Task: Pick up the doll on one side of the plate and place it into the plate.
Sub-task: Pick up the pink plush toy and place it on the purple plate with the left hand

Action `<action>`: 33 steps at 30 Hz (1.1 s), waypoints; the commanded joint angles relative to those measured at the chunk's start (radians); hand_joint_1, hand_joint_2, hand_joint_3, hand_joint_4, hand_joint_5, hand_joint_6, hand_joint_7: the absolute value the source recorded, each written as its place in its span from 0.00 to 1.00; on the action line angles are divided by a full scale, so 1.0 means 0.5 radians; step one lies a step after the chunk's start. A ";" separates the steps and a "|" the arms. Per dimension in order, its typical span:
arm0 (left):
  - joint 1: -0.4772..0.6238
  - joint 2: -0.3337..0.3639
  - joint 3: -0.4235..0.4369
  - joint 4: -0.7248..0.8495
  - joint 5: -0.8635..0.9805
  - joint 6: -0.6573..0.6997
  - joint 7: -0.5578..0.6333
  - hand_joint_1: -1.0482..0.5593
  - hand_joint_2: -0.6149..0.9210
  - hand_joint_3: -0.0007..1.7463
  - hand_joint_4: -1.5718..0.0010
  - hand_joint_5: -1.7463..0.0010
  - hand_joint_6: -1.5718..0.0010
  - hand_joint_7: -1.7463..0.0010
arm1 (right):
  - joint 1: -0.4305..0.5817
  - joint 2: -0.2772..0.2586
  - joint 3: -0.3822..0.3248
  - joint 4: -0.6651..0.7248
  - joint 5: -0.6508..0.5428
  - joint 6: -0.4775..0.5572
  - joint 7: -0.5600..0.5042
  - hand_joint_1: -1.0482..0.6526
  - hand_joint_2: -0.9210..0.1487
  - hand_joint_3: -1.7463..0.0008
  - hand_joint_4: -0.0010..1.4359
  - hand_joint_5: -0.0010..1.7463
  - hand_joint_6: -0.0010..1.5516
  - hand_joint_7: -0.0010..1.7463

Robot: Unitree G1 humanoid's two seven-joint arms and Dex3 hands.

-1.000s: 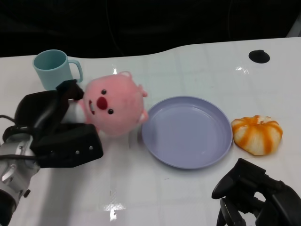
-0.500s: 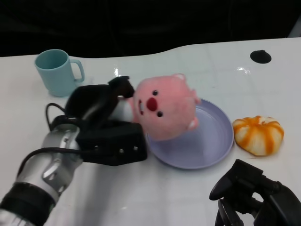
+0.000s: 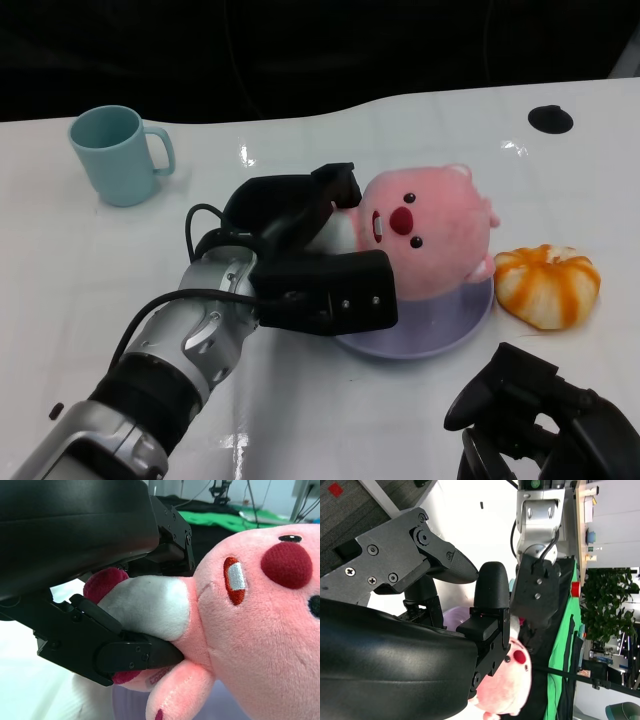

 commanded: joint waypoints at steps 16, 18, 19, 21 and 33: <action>-0.042 0.119 -0.086 -0.214 0.040 0.061 -0.424 0.23 1.00 0.11 0.91 0.84 0.83 1.00 | 0.000 -0.018 -0.025 -0.016 0.011 -0.013 0.000 0.46 0.30 0.37 0.42 1.00 0.33 0.87; -0.032 0.164 -0.120 -0.283 0.080 0.067 -0.491 0.18 1.00 0.14 0.97 0.87 0.87 1.00 | -0.004 -0.013 -0.029 -0.014 0.015 -0.009 -0.002 0.46 0.30 0.37 0.42 1.00 0.33 0.87; -0.028 0.181 -0.129 -0.308 0.096 0.067 -0.512 0.15 1.00 0.17 0.99 0.91 0.90 1.00 | -0.006 -0.012 -0.029 -0.012 0.016 -0.007 -0.002 0.46 0.30 0.37 0.42 1.00 0.33 0.87; -0.015 0.219 -0.141 -0.374 0.115 0.074 -0.566 0.12 1.00 0.19 1.00 0.95 0.92 1.00 | -0.009 -0.014 -0.028 -0.009 0.006 -0.010 -0.003 0.46 0.30 0.37 0.43 1.00 0.33 0.87; 0.224 0.453 0.035 -0.864 -0.065 -0.006 -0.796 0.06 1.00 0.27 1.00 0.96 0.95 1.00 | -0.025 0.001 -0.014 -0.005 0.003 0.009 -0.011 0.47 0.31 0.35 0.43 1.00 0.33 0.87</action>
